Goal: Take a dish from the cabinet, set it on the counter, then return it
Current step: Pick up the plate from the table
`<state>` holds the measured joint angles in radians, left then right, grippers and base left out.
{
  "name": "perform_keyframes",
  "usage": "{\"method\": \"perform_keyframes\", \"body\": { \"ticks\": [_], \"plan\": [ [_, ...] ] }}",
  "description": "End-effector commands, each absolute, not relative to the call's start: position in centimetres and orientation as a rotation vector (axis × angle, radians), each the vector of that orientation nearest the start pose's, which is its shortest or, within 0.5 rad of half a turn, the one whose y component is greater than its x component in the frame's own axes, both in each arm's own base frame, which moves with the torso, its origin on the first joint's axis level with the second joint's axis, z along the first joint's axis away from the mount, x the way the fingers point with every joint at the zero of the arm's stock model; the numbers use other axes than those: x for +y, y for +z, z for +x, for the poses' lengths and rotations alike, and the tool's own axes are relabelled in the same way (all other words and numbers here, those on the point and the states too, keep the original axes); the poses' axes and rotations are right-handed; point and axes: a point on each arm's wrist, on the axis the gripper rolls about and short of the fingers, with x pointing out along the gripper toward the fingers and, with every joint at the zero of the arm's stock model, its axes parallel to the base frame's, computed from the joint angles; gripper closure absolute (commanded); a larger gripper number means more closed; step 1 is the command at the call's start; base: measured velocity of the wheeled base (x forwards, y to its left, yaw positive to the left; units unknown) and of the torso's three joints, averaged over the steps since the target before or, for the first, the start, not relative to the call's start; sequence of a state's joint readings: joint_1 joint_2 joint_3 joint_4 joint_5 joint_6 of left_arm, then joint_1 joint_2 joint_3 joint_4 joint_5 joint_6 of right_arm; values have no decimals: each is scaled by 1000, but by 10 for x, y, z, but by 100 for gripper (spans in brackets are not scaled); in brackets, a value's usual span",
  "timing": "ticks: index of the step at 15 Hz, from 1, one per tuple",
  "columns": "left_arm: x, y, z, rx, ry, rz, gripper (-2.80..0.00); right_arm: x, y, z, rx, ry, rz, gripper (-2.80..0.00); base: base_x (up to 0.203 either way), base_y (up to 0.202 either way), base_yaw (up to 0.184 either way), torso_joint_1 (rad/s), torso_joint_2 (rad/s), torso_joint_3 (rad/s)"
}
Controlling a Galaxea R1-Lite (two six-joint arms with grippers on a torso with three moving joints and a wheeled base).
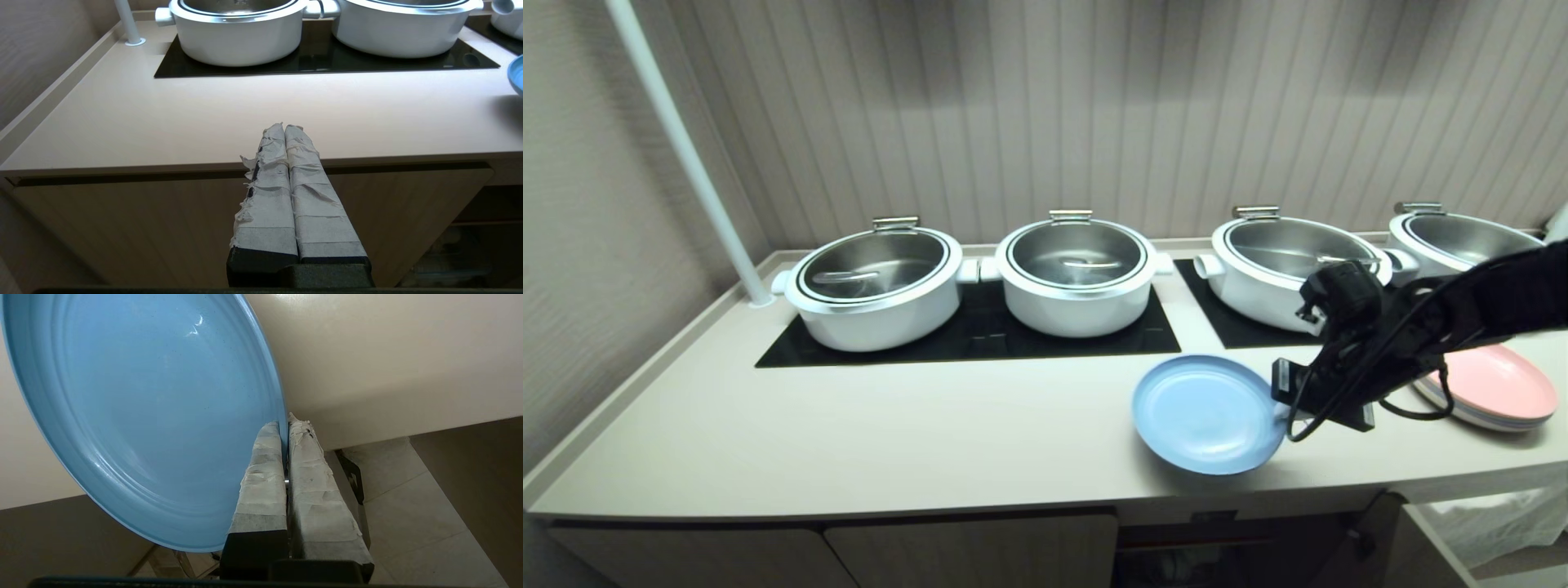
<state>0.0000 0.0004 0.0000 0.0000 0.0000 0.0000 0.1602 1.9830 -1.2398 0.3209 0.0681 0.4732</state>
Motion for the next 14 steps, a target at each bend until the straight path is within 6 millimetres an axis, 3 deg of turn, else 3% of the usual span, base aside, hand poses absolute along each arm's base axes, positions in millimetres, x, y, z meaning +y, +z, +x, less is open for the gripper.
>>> {"method": "perform_keyframes", "body": {
  "ticks": [1, 14],
  "plan": [
    [0, 75, -23, 0, 2, 0, 0, 55, 134, 329, 1072, -42, 382, 0, 0, 0, 0, 0, 0, 0],
    [0, 75, -23, 0, 0, 0, 0, 39, 161, 230, 1042, -34, 387, 0, 0, 0, 0, 0, 0, 0]
  ]
}}
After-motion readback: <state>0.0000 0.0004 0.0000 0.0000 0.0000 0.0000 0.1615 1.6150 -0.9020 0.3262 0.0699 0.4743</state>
